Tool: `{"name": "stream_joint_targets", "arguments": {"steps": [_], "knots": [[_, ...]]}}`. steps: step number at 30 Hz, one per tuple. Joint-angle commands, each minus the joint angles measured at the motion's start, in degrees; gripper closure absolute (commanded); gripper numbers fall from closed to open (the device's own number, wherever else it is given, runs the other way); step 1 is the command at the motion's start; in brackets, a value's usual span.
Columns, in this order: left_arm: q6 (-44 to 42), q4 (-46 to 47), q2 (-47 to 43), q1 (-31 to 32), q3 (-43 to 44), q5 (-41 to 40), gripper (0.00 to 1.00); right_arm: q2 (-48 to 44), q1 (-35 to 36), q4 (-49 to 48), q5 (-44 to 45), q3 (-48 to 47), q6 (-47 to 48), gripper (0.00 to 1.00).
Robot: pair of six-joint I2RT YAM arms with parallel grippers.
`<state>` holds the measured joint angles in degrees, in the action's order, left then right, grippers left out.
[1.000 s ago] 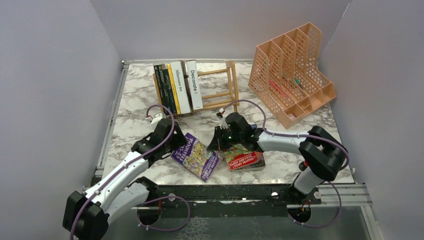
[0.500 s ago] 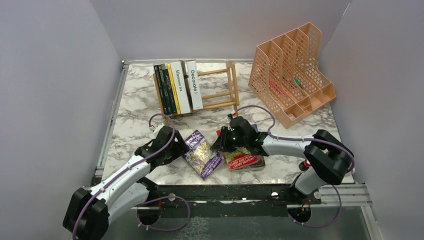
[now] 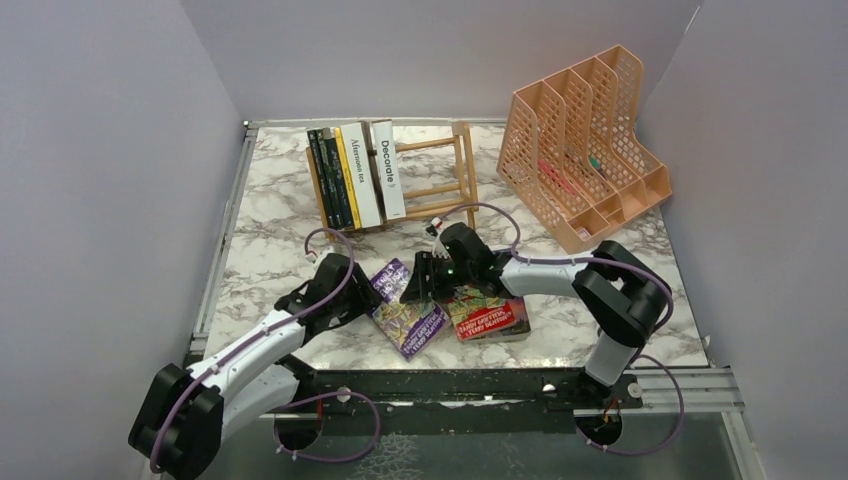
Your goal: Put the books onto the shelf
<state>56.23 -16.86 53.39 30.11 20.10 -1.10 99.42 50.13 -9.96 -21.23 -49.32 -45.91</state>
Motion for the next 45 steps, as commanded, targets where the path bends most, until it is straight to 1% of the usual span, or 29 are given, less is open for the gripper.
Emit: {"name": "stream_joint_targets", "arguments": {"steps": [1,3,5,7,9,10,12,15,20,24,28,33,41,45], "knots": [[-0.6,2.9,1.0,0.1,-0.9,3.3,0.44,0.8,0.2,-8.5,-12.3,0.8,-0.6,0.50],[-0.8,2.8,1.0,0.1,-0.7,3.3,0.45,0.4,0.2,-12.5,-14.8,1.5,-2.1,0.55],[-1.0,3.0,1.0,0.1,-0.5,3.3,0.46,0.4,0.2,-13.3,-15.4,1.4,-3.2,0.61],[-1.6,2.2,0.8,0.1,0.1,2.8,0.46,0.3,0.2,-11.8,-14.4,0.8,-3.7,0.77],[-2.2,0.0,0.1,0.1,1.7,1.6,0.45,-0.7,0.2,-9.3,-11.3,0.6,-3.5,0.94],[-2.7,-1.2,-0.8,0.1,2.6,-0.5,0.45,-1.5,0.1,-8.1,-9.7,0.7,-3.3,0.98],[-3.2,-3.5,-2.3,0.1,4.0,-2.7,0.40,-3.7,0.1,-6.9,-7.1,1.2,-3.5,0.99],[-3.3,-5.7,-6.8,0.0,5.5,-4.4,0.32,-7.9,0.0,-7.8,-6.0,2.3,-3.4,0.99],[0.1,-7.1,-14.5,-0.1,5.9,-3.7,0.16,-15.6,0.0,-15.1,-8.1,4.7,-5.6,0.99],[3.3,-7.3,-20.4,-0.1,6.1,-2.4,0.09,-21.1,0.0,-18.3,-9.9,4.7,-6.9,0.99],[4.6,-5.8,-25.1,-0.1,7.0,-0.4,0.02,-25.6,-0.1,-19.2,-9.7,4.2,-7.6,0.99],[6.9,2.1,-26.6,-0.1,7.6,7.4,0.01,-29.1,0.0,-21.9,-9.1,4.1,-9.8,0.99],[10.2,16.1,-26.6,-0.1,7.1,13.9,0.01,-30.9,-0.3,-34.5,-10.9,4.6,-18.3,0.99],[14.1,24.6,-24.9,-0.1,6.3,19.1,0.01,-31.1,-0.3,-34.6,-11.7,4.0,-19.3,0.99]]}}
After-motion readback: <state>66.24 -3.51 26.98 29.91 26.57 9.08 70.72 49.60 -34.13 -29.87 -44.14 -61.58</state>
